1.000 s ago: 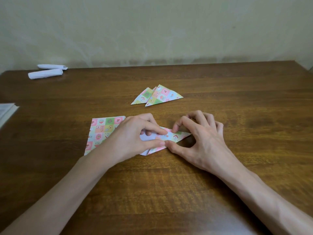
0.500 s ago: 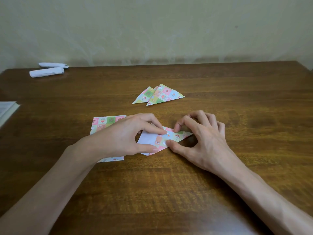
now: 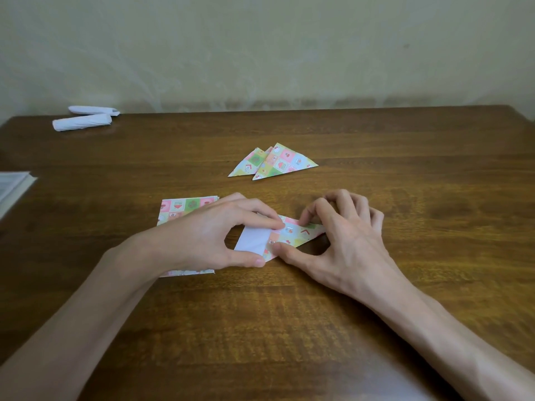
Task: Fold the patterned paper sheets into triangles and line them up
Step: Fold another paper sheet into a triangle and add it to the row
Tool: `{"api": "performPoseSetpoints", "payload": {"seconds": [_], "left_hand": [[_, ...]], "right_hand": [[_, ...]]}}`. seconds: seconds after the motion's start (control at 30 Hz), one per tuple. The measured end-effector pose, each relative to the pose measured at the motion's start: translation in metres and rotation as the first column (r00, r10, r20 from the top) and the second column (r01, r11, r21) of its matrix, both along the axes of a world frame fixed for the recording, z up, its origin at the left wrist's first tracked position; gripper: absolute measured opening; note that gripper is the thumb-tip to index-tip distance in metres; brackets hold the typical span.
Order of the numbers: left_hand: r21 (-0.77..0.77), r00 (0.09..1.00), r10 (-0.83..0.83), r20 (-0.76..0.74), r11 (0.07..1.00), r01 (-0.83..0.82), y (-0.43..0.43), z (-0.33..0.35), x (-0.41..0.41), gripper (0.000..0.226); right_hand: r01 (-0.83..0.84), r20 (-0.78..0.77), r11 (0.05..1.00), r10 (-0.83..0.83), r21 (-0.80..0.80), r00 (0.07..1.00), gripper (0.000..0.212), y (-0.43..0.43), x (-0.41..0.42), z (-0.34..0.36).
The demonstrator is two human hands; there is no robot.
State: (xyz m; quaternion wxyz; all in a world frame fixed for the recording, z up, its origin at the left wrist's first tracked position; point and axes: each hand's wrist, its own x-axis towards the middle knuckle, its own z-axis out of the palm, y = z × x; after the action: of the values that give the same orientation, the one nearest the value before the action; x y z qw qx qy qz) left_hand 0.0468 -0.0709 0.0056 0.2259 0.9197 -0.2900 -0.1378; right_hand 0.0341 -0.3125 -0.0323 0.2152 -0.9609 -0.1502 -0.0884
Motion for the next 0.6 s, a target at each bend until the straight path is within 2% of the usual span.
{"api": "performPoseSetpoints", "payload": {"seconds": [0.13, 0.37, 0.6], "left_hand": [[0.005, 1.0, 0.0, 0.001, 1.0, 0.0, 0.0, 0.0, 0.0, 0.056], [-0.017, 1.0, -0.001, 0.008, 1.0, 0.002, 0.001, -0.002, 0.0, 0.057], [-0.019, 1.0, 0.009, 0.003, 1.0, -0.009, 0.001, -0.002, -0.001, 0.056]], "right_hand": [[0.031, 0.054, 0.997, -0.028, -0.066, 0.998, 0.077, 0.007, -0.004, 0.0], [0.061, 0.051, 0.992, -0.055, -0.11, 0.997, 0.084, 0.015, -0.005, 0.0], [0.026, 0.01, 0.999, -0.026, -0.028, 1.0, 0.07, 0.008, -0.002, -0.004]]}}
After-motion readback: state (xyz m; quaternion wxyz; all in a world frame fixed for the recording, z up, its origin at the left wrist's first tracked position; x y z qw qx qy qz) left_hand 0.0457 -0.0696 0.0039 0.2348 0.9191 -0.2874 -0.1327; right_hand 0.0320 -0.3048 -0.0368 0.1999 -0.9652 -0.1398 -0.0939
